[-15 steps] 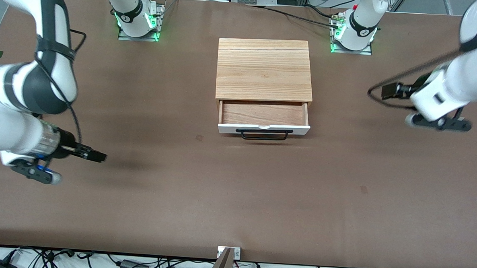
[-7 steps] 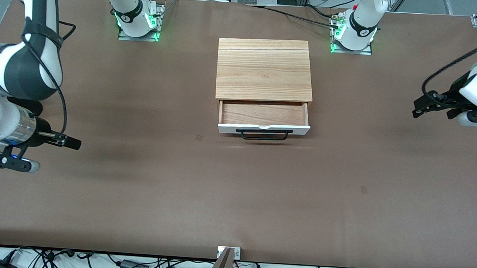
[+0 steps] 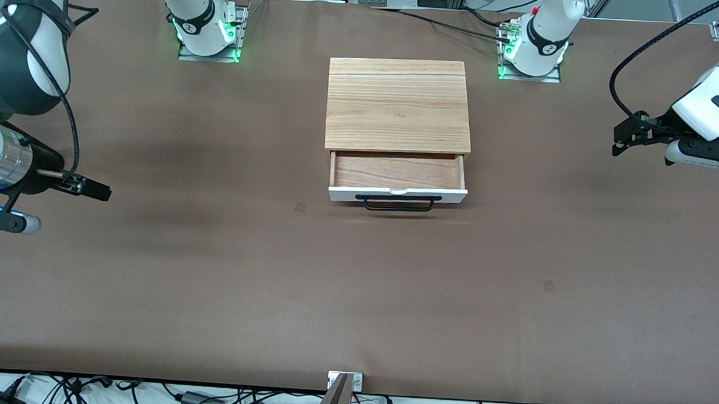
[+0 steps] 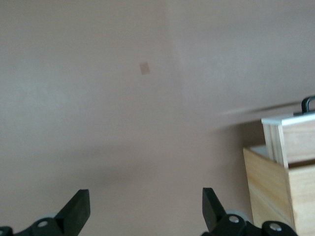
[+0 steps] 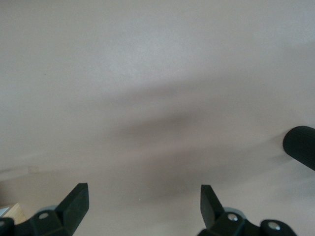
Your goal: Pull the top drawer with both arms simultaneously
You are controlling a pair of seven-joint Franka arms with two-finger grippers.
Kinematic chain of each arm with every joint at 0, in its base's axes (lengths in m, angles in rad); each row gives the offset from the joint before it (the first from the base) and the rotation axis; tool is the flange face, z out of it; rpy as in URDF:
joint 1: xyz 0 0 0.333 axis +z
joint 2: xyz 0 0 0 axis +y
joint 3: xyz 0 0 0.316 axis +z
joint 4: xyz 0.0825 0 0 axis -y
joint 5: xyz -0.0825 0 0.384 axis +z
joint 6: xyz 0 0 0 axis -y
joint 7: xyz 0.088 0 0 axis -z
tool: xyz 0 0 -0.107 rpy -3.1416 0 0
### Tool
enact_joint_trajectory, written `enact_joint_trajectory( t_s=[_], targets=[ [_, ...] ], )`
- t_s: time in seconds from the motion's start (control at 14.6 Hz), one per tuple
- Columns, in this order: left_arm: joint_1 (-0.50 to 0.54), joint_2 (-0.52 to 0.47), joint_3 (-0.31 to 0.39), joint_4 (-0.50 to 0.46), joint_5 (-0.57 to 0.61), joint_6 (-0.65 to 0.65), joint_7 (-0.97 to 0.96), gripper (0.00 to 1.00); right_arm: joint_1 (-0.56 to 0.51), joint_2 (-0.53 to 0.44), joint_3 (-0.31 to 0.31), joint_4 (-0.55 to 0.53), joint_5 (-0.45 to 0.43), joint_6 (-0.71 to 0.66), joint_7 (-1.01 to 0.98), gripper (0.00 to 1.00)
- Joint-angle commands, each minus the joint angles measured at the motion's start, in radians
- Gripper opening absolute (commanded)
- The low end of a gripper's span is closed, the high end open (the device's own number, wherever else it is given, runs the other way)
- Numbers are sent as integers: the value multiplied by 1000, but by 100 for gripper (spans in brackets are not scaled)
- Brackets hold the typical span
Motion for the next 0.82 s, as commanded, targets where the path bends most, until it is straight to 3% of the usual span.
enact_joint_trajectory(
  t_s=[0.0,0.27,0.75],
  targets=[
    [-5,47,8,95,16,-86,11,100,15,-157,7,-211,-9,74,3,100],
    [-5,56,9,102,19,-83,9,100,76,-244,8,-379,-30,237,248,100],
    [-7,59,0,104,45,-58,9,100,90,-305,11,-458,-118,223,138,100]
  ],
)
